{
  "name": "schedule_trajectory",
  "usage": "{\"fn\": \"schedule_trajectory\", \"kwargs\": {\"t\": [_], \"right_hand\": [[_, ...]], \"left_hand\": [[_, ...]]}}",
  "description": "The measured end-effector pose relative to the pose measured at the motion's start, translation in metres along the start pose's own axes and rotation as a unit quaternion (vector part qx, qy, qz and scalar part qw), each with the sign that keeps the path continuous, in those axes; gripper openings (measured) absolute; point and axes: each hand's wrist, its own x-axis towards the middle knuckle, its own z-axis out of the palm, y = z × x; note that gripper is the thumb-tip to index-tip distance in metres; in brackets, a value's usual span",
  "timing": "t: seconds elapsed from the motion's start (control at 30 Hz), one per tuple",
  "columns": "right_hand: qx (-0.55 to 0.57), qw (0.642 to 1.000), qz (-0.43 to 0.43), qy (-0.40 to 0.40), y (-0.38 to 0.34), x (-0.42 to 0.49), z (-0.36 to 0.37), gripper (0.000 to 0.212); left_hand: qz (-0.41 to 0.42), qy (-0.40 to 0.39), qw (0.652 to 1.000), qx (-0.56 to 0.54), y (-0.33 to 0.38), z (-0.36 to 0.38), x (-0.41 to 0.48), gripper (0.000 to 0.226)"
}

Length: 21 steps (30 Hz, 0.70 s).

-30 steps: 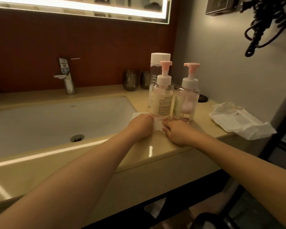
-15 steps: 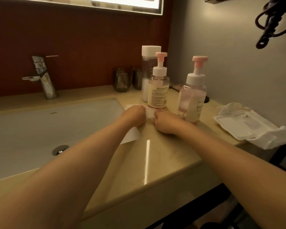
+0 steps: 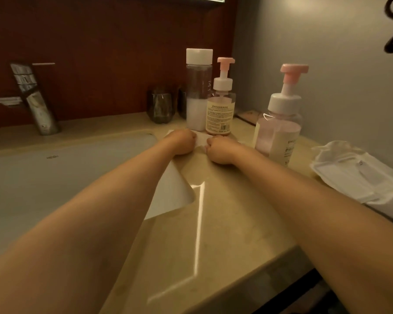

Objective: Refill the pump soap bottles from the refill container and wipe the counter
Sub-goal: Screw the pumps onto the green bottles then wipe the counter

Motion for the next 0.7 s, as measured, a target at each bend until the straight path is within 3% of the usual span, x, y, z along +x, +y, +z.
{"fn": "schedule_trajectory", "kwargs": {"t": [0.33, 0.7], "right_hand": [[-0.017, 1.0, -0.009, -0.018, -0.001, -0.007, 0.004, 0.04], [0.011, 0.998, -0.051, -0.022, 0.0, -0.122, 0.009, 0.044]], "left_hand": [[-0.006, -0.034, 0.999, -0.03, 0.001, -0.009, -0.024, 0.041], [0.057, -0.033, 0.997, -0.036, 0.029, -0.009, -0.134, 0.038]]}}
